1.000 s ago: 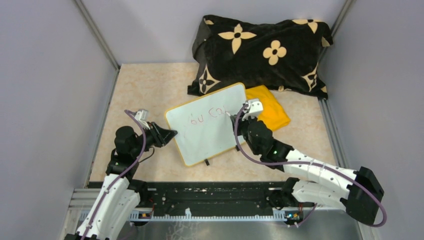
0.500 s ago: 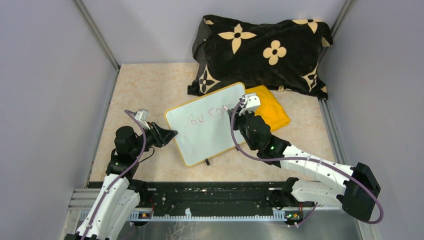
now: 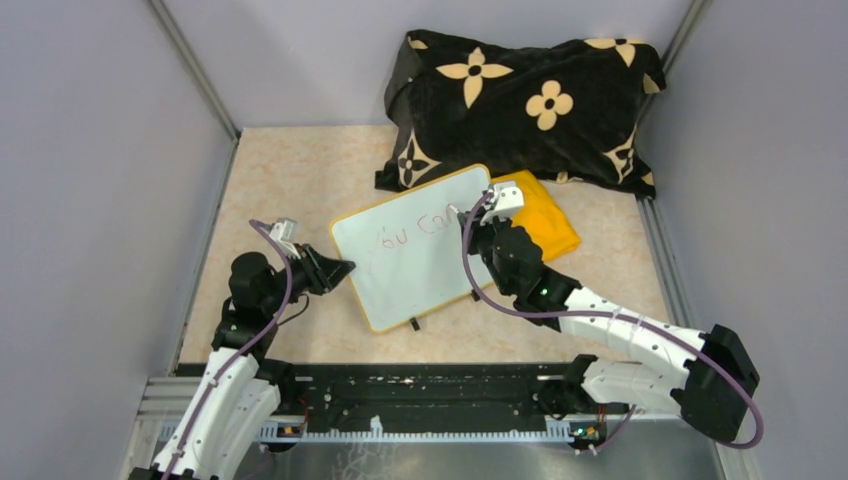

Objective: Write a sentence on the whiteboard

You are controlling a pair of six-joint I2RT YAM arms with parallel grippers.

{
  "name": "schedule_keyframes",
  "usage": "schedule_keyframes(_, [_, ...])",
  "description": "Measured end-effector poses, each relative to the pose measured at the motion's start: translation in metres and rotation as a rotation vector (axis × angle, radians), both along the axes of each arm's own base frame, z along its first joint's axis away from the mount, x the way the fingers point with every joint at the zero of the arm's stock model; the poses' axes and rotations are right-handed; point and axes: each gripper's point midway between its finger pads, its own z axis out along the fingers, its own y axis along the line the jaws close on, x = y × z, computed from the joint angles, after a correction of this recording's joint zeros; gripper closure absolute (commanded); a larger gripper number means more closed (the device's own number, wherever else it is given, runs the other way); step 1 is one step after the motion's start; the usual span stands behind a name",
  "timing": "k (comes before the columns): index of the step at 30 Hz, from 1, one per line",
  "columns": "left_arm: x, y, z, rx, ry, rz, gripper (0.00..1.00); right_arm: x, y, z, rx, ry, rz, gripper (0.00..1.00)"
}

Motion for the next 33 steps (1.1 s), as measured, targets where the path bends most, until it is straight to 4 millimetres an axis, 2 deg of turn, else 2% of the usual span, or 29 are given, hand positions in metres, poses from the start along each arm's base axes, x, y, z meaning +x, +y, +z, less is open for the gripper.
schedule_keyframes(9, [0.0, 0.0, 0.0, 0.0, 0.0, 0.0, 0.66, -0.002, -0.004, 0.0, 0.01, 0.008, -0.012, 1.0])
schedule_keyframes(24, [0.0, 0.0, 0.0, 0.0, 0.0, 0.0, 0.66, -0.013, -0.018, -0.026, -0.001, 0.07, -0.022, 1.0])
schedule_keyframes(33, [0.0, 0.0, 0.0, 0.0, -0.002, 0.0, 0.66, -0.021, -0.026, -0.033, -0.002, 0.094, -0.02, 1.0])
